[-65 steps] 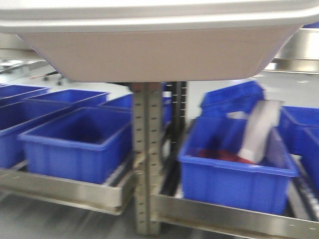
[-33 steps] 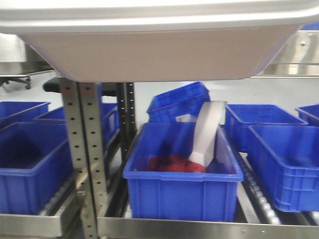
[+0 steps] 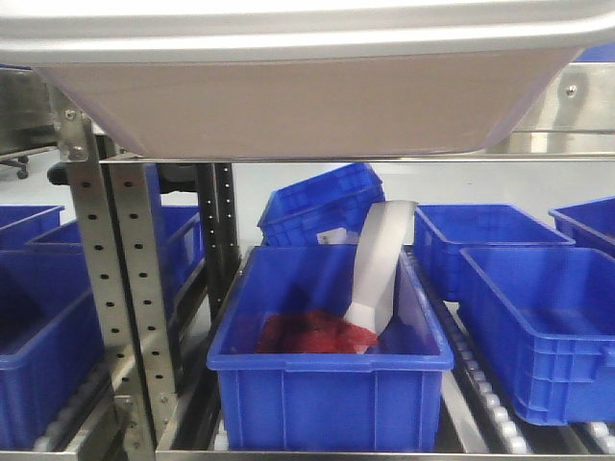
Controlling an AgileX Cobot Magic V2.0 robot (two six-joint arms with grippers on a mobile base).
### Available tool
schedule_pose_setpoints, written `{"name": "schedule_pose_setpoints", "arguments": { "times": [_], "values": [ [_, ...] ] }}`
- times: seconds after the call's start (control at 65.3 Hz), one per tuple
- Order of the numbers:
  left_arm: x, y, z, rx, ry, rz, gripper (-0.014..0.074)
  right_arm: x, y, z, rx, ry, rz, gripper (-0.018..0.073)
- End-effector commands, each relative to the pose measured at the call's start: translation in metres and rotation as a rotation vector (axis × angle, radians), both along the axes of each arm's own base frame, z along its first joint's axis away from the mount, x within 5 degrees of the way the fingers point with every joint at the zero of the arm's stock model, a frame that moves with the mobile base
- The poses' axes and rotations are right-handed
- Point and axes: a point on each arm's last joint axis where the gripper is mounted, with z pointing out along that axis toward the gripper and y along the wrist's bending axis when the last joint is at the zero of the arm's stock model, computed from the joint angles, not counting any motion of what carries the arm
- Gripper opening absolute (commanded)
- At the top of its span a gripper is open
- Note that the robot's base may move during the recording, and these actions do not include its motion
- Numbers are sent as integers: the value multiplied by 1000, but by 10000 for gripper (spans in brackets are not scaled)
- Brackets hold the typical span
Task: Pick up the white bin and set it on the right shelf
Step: 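Hold the bin with both grippers above the shelf of blue crates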
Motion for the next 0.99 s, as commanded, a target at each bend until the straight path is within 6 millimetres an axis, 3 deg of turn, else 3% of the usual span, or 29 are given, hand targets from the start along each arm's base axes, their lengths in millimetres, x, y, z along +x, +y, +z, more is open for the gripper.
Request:
{"name": "schedule_pose_setpoints", "arguments": {
  "times": [0.0,0.979],
  "values": [
    [-16,-14,26,-187,-27,-122,133,-19,15,27,160,-41,151,361],
    [-16,-14,26,-187,-27,-122,133,-19,15,27,160,-41,151,361]
  ]
}}
